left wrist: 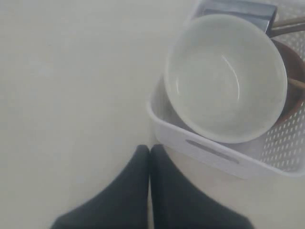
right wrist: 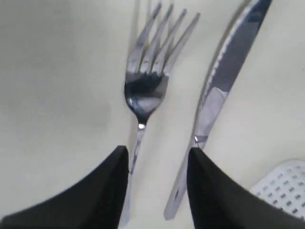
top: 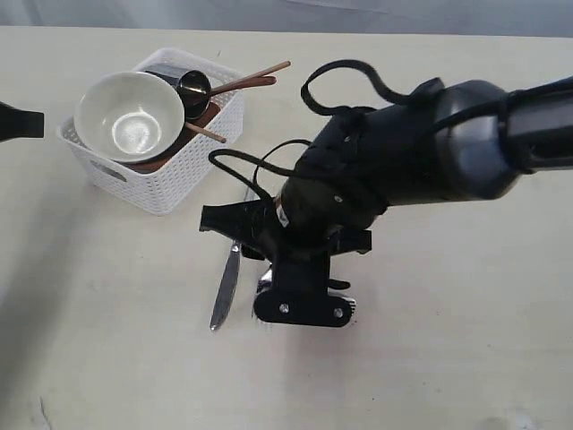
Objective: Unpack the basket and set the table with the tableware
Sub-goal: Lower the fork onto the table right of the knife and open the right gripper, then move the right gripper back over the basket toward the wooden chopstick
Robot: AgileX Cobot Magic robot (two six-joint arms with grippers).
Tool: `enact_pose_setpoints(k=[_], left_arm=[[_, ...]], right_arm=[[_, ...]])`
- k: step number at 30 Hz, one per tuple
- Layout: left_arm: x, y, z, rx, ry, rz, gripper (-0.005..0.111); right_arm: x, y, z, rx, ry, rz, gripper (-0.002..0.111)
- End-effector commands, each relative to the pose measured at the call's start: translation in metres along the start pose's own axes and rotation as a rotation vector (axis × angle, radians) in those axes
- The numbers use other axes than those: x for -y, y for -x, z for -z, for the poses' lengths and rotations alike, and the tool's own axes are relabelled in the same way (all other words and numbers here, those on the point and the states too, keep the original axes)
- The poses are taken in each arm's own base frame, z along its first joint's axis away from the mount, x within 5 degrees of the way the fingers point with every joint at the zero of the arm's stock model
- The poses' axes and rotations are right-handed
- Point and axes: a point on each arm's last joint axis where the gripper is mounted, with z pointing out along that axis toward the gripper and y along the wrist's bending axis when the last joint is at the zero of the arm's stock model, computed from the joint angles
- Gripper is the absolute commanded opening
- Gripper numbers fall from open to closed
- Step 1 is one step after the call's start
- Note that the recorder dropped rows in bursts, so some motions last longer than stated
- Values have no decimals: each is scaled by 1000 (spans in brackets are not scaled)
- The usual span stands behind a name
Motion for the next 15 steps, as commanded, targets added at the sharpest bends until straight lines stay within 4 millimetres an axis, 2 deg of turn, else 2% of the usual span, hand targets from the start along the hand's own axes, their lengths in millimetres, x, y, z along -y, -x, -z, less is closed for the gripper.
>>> enact_pose_setpoints(k=[1,5,8,11,15], left_arm=[[-1,-2,1,-3,1,8,0],[-1,-2,1,-3,1,8,0],[-1,-2,1,-3,1,8,0],[-1,-2,1,-3,1,8,0],[-1,-2,1,-7,1,8,0]], right_arm=[[3,1,34,-23,-24,-33,39],[10,-4,63,-82,-139,-198,39],[20,-17,86,-126,-261,-404,39],[35,-44,107,-145,-434,-733,39],[51,-101,139,-111,-676,-1267,40]])
